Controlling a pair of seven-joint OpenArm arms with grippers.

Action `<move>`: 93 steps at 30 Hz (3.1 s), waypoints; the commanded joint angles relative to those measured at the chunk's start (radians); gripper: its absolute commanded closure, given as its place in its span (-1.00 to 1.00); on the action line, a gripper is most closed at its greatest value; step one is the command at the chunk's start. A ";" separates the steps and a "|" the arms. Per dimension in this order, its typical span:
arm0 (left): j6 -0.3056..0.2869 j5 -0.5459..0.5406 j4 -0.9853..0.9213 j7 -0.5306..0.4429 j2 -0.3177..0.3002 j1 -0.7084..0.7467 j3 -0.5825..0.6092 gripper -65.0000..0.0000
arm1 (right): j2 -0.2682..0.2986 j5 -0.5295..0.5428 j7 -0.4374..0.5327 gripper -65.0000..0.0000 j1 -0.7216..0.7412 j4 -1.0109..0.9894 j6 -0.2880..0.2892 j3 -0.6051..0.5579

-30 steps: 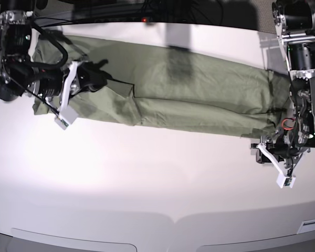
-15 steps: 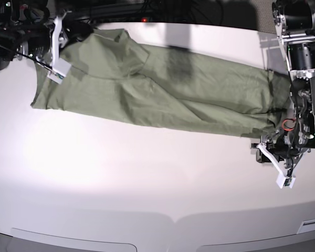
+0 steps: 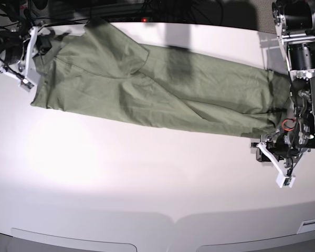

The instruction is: Fold the T-shirt properly

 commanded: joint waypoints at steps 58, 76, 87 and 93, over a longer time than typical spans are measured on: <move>0.003 0.049 -0.258 -0.137 -0.004 -0.005 -0.003 0.28 | -0.334 -0.727 0.482 1.00 0.663 -0.955 -0.139 -0.159; -0.063 0.113 -0.228 -0.041 -0.058 -0.100 -0.003 0.28 | -0.311 -0.693 0.485 0.95 0.668 -0.915 -0.137 -0.158; -0.125 -0.029 -0.228 -0.025 -0.093 -0.079 -0.003 0.28 | -0.311 -0.633 0.476 0.58 0.668 -0.915 -0.136 -0.158; -0.148 -0.014 -0.228 -0.032 -0.090 -0.060 -0.003 0.28 | -0.311 -0.633 0.466 0.58 0.668 -0.915 -0.136 -0.158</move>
